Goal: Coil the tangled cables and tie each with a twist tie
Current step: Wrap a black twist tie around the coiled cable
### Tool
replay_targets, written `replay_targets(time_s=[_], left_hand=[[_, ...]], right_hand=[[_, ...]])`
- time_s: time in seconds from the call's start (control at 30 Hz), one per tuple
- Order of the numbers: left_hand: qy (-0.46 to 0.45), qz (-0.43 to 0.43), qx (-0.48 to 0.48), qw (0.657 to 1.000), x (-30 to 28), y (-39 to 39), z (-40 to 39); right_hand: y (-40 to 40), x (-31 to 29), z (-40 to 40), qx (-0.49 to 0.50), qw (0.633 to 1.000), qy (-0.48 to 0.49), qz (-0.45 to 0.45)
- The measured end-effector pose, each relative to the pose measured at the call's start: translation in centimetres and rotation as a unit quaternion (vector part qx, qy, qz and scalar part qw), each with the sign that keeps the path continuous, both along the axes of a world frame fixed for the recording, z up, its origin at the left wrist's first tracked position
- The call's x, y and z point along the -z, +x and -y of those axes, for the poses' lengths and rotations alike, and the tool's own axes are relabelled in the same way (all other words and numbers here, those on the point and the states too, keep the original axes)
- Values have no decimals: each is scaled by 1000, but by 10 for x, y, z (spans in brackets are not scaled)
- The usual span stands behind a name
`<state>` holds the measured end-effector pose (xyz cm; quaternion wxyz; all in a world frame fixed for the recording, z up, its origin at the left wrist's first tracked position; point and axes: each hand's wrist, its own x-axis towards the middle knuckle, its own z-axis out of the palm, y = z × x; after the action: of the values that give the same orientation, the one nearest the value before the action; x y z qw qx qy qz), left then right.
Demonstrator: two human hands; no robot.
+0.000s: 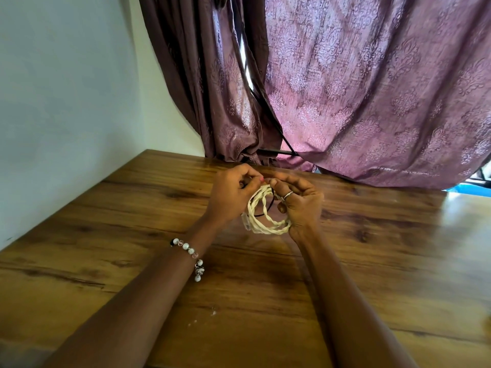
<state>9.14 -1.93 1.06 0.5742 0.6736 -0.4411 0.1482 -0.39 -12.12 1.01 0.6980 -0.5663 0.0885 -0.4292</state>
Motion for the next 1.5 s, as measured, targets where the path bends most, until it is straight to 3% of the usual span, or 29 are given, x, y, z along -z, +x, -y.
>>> replay_targets(time_s=[0.07, 0.17, 0.3, 0.4, 0.5, 0.63, 0.83, 0.93, 1.0, 1.13, 1.37, 1.5], left_hand=[[-14, -119, 46, 992, -4, -5, 1], [-17, -289, 131, 948, -11, -12, -1], [58, -345, 178, 920, -9, -11, -1], [57, -358, 180, 914, -7, -11, 1], [11, -337, 167, 926, -3, -13, 5], [-49, -330, 168, 928, 1, -20, 10], [-78, -323, 136, 933, 4, -22, 15], [-86, -320, 93, 939, 8, -15, 15], [-84, -312, 68, 944, 10, -8, 13], [-49, -216, 18, 975, 12, -3, 11], [-18, -44, -38, 998, 11, -14, 11], [-35, -28, -63, 997, 13, -12, 10]], right_hand=[[0, 0, 2, 16, 1000, -15, 1], [1, 1, 6, 35, 997, -63, -8], [3, 5, 9, 32, 993, -106, -28], [4, 5, 8, 30, 993, -107, -29], [5, 5, 7, 22, 995, -87, -40], [4, 6, 11, -17, 991, 16, -129], [-4, -3, 8, 22, 994, -81, -74], [-4, -3, 15, 95, 981, -159, -53], [-5, -4, 20, 102, 983, -153, -26], [-7, -9, 23, 50, 990, -129, -12], [1, -5, 21, 45, 978, -197, -41], [0, -5, 20, 16, 986, -167, -20]])
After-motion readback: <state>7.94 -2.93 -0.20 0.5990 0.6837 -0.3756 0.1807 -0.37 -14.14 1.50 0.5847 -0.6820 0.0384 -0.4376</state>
